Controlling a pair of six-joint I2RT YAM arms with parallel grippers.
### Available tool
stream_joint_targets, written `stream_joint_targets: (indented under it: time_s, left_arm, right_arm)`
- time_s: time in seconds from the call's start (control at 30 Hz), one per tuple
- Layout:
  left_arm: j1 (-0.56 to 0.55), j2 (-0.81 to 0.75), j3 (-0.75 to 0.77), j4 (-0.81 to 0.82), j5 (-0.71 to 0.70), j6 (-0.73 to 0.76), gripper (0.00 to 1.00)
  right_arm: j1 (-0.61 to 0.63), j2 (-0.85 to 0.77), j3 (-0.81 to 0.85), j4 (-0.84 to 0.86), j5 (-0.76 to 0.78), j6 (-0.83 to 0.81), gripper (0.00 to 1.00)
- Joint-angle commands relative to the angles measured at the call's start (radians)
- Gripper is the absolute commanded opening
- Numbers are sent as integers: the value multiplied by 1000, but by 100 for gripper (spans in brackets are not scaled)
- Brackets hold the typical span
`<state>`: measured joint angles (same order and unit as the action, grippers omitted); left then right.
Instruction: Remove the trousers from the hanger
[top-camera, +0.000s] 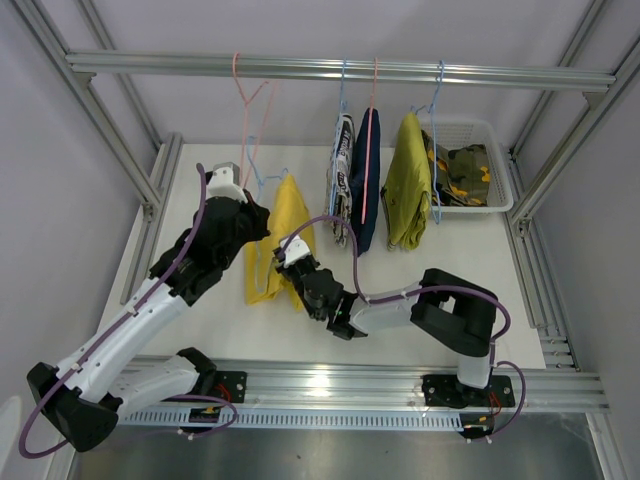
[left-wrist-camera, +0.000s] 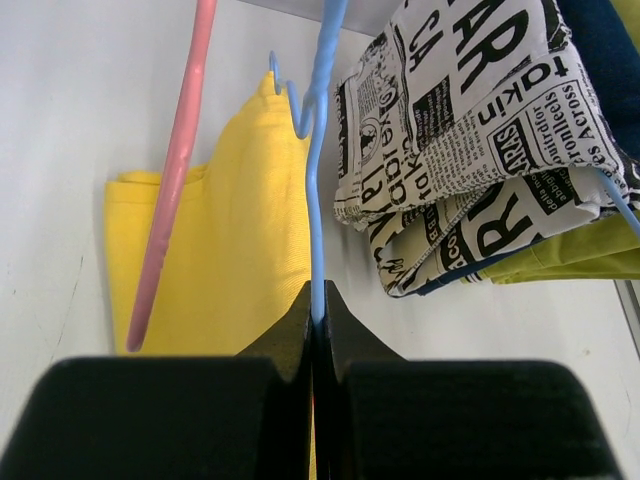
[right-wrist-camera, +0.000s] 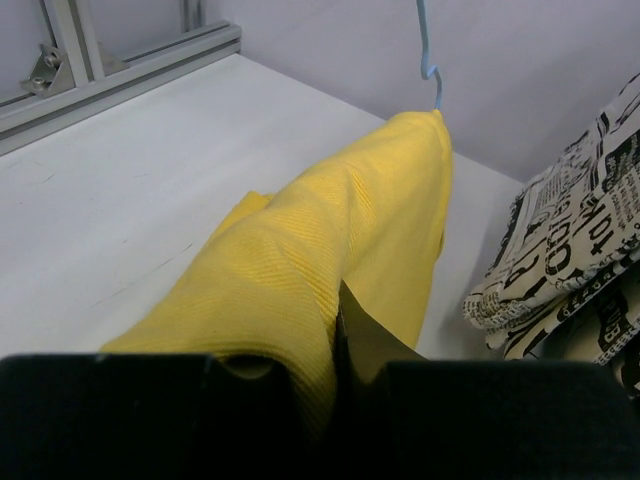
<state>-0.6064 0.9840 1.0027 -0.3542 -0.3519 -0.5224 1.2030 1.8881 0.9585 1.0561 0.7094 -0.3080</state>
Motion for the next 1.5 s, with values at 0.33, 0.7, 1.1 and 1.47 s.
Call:
stream_joint_targets:
  time_s: [0.33, 0.7, 1.1, 1.47]
  left_arm:
    - [14, -4, 50, 57, 16, -1, 1]
    - [13, 21, 51, 50, 14, -2, 0]
    - [14, 33, 54, 50, 17, 1, 1]
    - [13, 51, 65, 44, 16, 12, 1]
  right_arm:
    - [-8, -136, -12, -34, 22, 60, 0]
    - [33, -245, 43, -119, 38, -3, 0]
    - [76, -328, 80, -176, 68, -100, 0]
    - [142, -432, 164, -269, 125, -215, 0]
